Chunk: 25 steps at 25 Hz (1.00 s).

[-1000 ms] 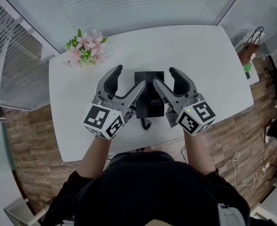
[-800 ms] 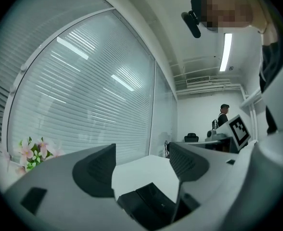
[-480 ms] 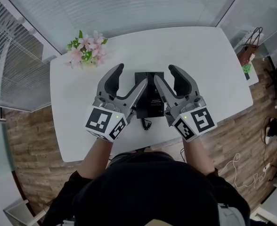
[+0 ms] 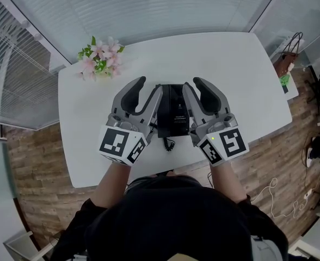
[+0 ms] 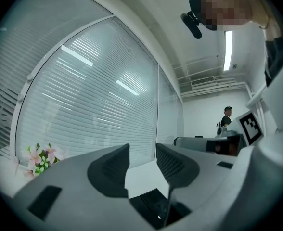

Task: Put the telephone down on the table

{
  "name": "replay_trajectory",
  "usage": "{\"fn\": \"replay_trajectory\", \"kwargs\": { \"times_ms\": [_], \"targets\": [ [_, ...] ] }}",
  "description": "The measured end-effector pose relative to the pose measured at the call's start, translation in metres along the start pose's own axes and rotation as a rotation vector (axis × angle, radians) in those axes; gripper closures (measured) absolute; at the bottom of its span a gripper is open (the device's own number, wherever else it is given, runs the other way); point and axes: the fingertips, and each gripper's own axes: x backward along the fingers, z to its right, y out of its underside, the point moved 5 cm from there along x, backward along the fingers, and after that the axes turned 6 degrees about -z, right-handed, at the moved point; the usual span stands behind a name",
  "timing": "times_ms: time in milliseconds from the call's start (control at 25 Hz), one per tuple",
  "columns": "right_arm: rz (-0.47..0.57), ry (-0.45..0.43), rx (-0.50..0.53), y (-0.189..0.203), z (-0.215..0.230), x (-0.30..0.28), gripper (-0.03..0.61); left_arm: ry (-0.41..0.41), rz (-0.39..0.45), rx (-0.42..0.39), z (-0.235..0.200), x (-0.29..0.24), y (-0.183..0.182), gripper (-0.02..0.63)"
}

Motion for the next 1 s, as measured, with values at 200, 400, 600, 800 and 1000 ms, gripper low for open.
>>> {"fn": "replay_trajectory", "kwargs": {
  "times_ms": [200,400,600,800,1000],
  "targets": [
    [0.006,0.003,0.005,-0.0013,-0.0009,0.0001,0.492,-0.013,0.014,-0.001,-0.0014,0.0025,-0.0025,0.448],
    [0.013,0.018,0.000,-0.0005,0.0000,0.0005,0.528,-0.019,0.024,-0.005,-0.0015,0.0050,-0.0039,0.471],
    [0.011,0.020,0.004,0.0009,-0.0012,-0.0010,0.551,-0.035,0.023,0.015,-0.0068,0.0074,-0.0020,0.499],
    [0.016,0.021,0.012,-0.0002,-0.0021,-0.0020,0.565,-0.030,0.025,0.027,-0.0080,0.0092,-0.0029,0.525],
    [0.019,0.019,0.014,-0.0018,-0.0027,-0.0024,0.571,-0.026,0.026,0.031,-0.0082,0.0091,-0.0030,0.549]
  ]
}}
